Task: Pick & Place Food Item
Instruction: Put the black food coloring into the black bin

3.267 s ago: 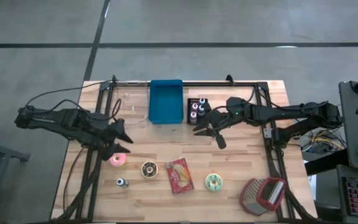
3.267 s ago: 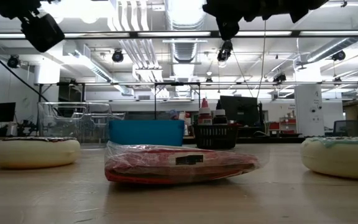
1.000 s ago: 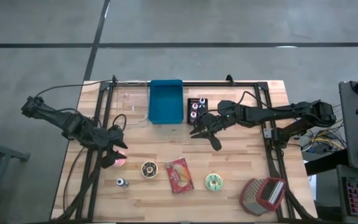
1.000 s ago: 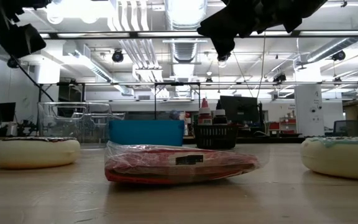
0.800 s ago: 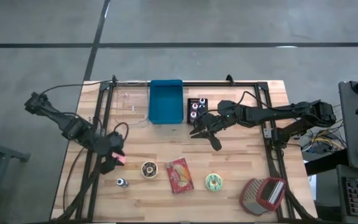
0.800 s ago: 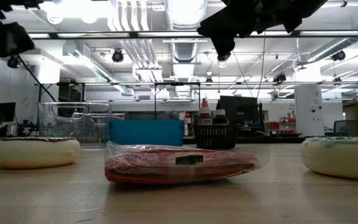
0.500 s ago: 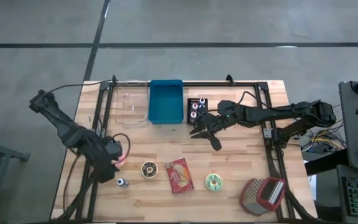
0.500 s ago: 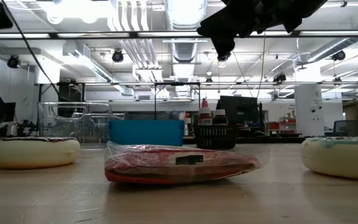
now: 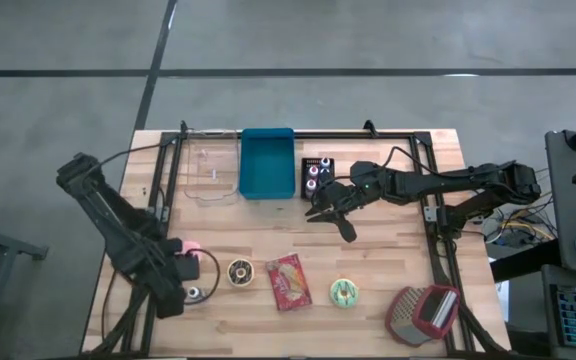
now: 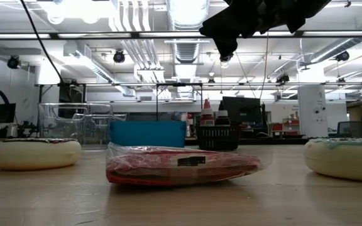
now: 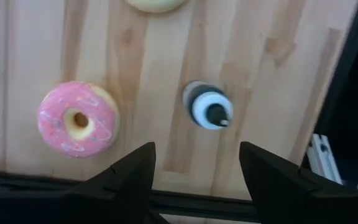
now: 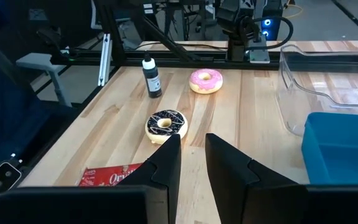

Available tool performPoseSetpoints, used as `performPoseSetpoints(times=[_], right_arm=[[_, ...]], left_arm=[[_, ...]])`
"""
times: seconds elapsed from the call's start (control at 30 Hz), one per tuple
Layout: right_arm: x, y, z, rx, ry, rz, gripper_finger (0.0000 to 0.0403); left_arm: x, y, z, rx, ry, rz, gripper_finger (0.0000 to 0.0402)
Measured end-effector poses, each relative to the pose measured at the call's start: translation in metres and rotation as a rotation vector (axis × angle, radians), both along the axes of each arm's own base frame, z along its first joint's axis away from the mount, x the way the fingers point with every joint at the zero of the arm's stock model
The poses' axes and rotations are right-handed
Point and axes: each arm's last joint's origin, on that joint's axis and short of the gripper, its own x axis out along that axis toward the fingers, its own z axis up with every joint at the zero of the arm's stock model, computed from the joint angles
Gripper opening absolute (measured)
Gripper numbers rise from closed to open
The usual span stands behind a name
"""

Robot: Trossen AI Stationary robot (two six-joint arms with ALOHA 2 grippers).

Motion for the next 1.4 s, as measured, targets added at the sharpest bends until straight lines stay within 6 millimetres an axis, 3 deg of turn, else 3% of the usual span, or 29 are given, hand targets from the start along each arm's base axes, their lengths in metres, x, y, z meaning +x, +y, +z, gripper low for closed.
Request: performPoseSetpoints(times=[0.53,1.4], right_arm=[[0.000,0.000,0.000,-0.001,0.000,0.000,0.0073],[0.000,0.000,0.000,-0.002,-0.001,0.000,0.0072]], left_arm=[[-0.008,-0.018,0.002,0.020,-0.158,-0.187,0.0237],[-0.002,-0.025,-0.036,0.087,-0.127,-0.231,0.0227]])
